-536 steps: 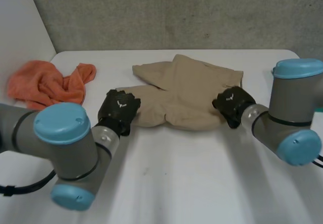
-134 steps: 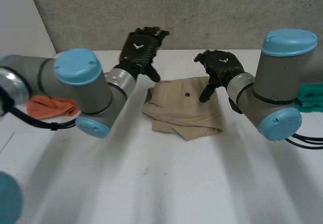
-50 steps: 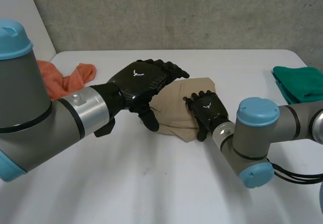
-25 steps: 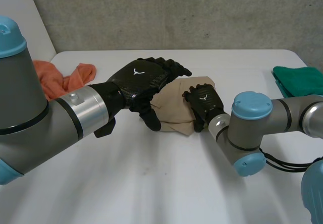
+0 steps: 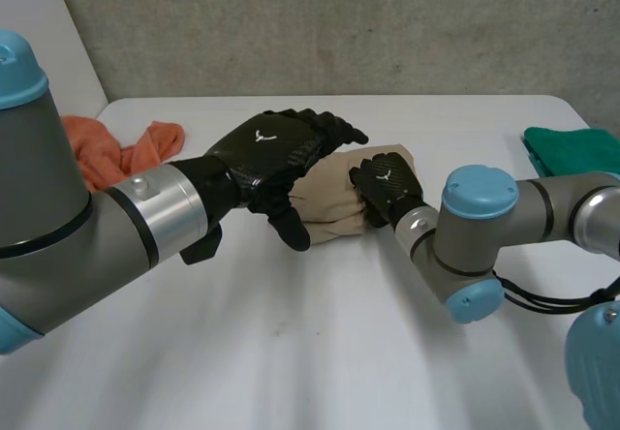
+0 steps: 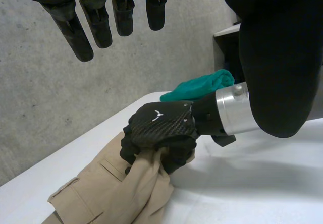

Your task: Fold the laundry.

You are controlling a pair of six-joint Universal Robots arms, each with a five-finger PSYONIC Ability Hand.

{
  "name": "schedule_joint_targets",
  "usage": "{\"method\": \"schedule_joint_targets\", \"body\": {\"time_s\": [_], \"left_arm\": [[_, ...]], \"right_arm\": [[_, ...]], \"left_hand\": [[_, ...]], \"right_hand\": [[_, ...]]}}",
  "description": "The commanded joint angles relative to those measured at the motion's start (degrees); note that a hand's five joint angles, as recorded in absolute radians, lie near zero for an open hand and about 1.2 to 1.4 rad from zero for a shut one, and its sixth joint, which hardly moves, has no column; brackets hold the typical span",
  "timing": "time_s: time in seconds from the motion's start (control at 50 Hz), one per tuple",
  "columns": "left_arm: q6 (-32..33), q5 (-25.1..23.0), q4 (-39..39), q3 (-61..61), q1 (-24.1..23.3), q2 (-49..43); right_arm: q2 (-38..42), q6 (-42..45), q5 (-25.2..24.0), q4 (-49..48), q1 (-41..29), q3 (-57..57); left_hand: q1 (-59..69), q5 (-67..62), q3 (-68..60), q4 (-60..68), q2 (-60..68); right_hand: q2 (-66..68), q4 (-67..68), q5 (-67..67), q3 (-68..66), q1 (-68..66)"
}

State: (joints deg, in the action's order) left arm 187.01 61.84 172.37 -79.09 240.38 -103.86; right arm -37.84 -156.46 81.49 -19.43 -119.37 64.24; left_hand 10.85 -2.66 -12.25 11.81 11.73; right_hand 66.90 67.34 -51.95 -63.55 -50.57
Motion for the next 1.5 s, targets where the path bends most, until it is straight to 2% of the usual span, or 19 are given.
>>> {"method": "schedule_joint_targets", "body": {"time_s": [0.02, 0.08, 0.1, 0.26, 0.42, 0.48, 0.56, 0.72, 0.8, 0.94, 1.0, 1.06, 1.08, 1.14, 1.3, 1.44, 1.5], "left_arm": [[0.02, -0.06, -0.01, 0.08, 0.0, 0.68], [0.02, -0.06, -0.01, 0.08, 0.09, 0.68], [0.02, -0.14, -0.01, 0.08, 0.18, 0.68], [0.11, -0.15, 0.07, 0.17, 0.44, 0.5], [0.11, 0.12, 0.34, 0.17, 0.53, 0.41], [0.11, 0.12, 0.34, 0.17, 0.53, 0.41], [0.1, 0.12, 0.34, 0.17, 0.53, 0.5], [0.02, 0.12, 0.34, 0.08, 0.53, 0.41], [0.02, 0.12, 0.34, 0.08, 0.53, 0.41], [0.02, 0.21, 0.34, 0.08, 0.53, 0.24], [0.02, 0.21, 0.34, -0.01, 0.44, -0.02], [0.02, 0.21, 0.34, -0.01, 0.26, -0.11], [0.02, 0.21, 0.34, -0.1, 0.18, -0.11], [0.02, 0.21, 0.43, -0.1, 0.09, -0.29], [0.02, 0.29, 0.43, -0.45, -0.18, -0.64], [0.02, 0.29, 0.43, -0.36, -0.26, -0.9], [-0.07, 0.29, 0.43, -0.45, -0.35, -0.99]], "right_arm": [[-7.23, 5.88, -7.03, -0.17, 8.6, 9.83], [-9.53, 9.67, -10.55, -0.08, 12.92, 12.92], [-10.93, 12.21, -13.09, 0.0, 15.29, 14.67], [-12.87, 21.53, -25.13, 0.09, 27.07, 19.17], [-12.79, 21.9, -30.95, -0.52, 31.83, 17.69], [-12.52, 20.15, -31.13, -0.87, 31.83, 15.32], [-12.26, 13.04, -30.34, -1.75, 31.83, 7.76], [-8.05, -6.55, -24.72, -6.76, 32.27, -13.48], [-3.84, -11.14, -24.37, -6.33, 33.67, -23.68], [2.68, -12.64, -26.12, -5.01, 38.33, -33.56], [5.31, -12.73, -29.36, -4.83, 40.97, -33.91], [8.04, -12.73, -35.07, -4.65, 44.48, -33.56], [9.61, -12.73, -38.74, -4.65, 46.32, -32.78], [11.73, -13.08, -43.41, -4.65, 49.92, -31.2], [13.76, -15.28, -50.54, -4.48, 56.87, -27.33], [13.06, -15.81, -58.01, -4.13, 58.81, -23.9], [12.62, -15.89, -58.82, -4.22, 59.69, -23.8]], "left_hand": [[-0.47, 2.28, 1.87, -1.42, -1.35], [-0.64, 2.45, 2.04, -1.59, -1.52], [-0.64, 2.45, 2.04, -1.59, -1.52], [-0.85, 2.66, 2.25, -1.81, -1.73], [-0.85, 2.66, 2.25, -1.81, -1.73], [-0.85, 2.66, 2.25, -1.81, -1.73], [-0.85, 2.66, 2.25, -1.81, -1.73], [-0.85, 2.66, 2.25, -1.81, -1.73], [-0.85, 2.66, 2.25, -1.81, -1.73], [-0.85, 2.66, 2.25, -1.81, -1.73], [-0.85, 2.66, 2.25, -1.81, -1.73], [-0.85, 2.66, 2.25, -1.81, -1.73], [-0.85, 2.66, 2.25, -1.81, -1.73], [-0.85, 2.66, 2.25, -1.81, -1.73], [-0.85, 2.66, 2.25, -1.81, -1.73], [-0.85, 2.66, 2.25, -1.81, -1.73], [-0.85, 2.66, 2.25, -1.81, -1.73]], "right_hand": [[13.1, 12.66, -18.05, -16.45, -29.43], [13.1, 12.66, -18.05, -16.45, -29.43], [13.1, 12.66, -18.05, -16.45, -29.43], [13.1, 12.66, -18.05, -16.45, -29.43], [13.1, 12.66, -18.05, -16.45, -29.43], [13.1, 12.66, -18.05, -16.45, -29.43], [13.1, 12.66, -18.05, -16.45, -29.43], [13.1, 12.66, -18.05, -16.45, -29.43], [13.1, 12.66, -18.05, -16.45, -29.43], [13.1, 12.66, -18.05, -16.45, -29.43], [13.1, 12.66, -18.05, -16.45, -29.43], [13.1, 12.66, -18.05, -16.45, -29.43], [13.1, 12.66, -18.05, -16.45, -29.43], [13.1, 12.66, -18.05, -16.45, -29.43], [13.1, 12.66, -18.05, -16.45, -29.43], [13.1, 12.66, -18.05, -16.45, -29.43], [13.1, 12.66, -18.05, -16.45, -29.43]]}}
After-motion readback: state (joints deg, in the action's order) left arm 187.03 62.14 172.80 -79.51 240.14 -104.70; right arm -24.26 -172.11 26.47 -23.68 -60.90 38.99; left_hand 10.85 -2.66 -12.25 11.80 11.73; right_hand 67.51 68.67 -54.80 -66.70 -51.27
